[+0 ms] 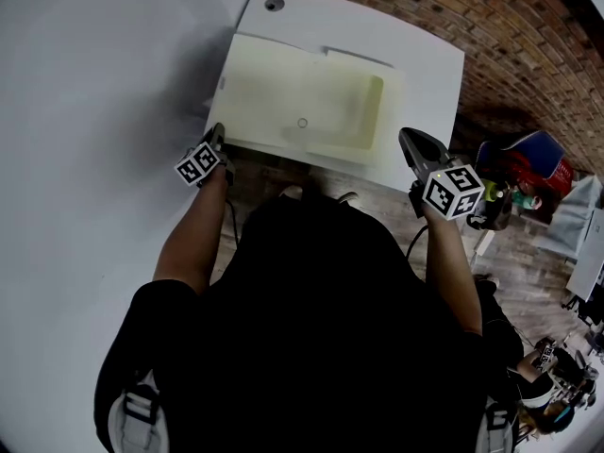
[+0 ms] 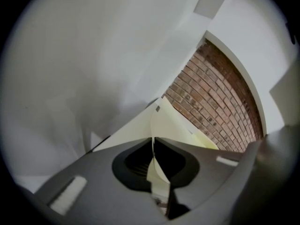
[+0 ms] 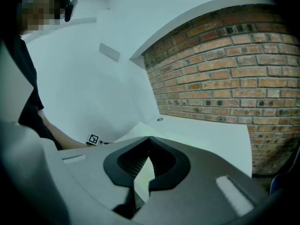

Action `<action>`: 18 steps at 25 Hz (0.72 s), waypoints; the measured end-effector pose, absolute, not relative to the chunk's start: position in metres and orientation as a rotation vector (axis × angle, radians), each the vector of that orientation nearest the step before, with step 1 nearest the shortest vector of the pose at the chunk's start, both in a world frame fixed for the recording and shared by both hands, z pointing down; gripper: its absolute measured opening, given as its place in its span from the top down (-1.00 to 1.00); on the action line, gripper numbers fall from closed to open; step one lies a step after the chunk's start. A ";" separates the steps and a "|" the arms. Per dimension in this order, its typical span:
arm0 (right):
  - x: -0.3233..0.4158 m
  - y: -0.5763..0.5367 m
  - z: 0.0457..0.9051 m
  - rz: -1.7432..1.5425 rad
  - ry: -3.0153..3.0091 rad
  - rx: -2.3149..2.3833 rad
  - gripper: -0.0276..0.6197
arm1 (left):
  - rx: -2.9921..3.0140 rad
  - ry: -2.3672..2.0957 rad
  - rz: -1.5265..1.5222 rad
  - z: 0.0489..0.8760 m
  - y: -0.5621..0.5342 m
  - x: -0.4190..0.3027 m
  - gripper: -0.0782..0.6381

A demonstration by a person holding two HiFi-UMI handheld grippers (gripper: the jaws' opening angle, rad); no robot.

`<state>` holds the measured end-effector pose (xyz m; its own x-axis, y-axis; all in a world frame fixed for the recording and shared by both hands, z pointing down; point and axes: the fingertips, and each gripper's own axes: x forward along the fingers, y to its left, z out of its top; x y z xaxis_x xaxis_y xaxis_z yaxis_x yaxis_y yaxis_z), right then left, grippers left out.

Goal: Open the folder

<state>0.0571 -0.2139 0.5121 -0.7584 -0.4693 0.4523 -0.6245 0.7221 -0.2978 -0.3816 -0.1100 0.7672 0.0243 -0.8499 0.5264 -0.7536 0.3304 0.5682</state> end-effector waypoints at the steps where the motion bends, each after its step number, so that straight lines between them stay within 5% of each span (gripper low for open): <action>1: 0.057 -0.213 0.513 0.625 -2.580 0.853 0.91 | 1.438 -1.741 -0.140 0.770 -0.108 -0.383 0.74; 18: 0.064 -0.204 0.512 0.612 -2.568 0.879 0.91 | 1.394 -1.711 -0.105 0.795 -0.103 -0.388 0.74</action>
<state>0.0643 -0.2040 0.5117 -0.7428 -0.4872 0.4591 -0.6419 0.7131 -0.2818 -0.3880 -0.1033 0.7946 0.0392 -0.8180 0.5738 -0.7420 0.3608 0.5651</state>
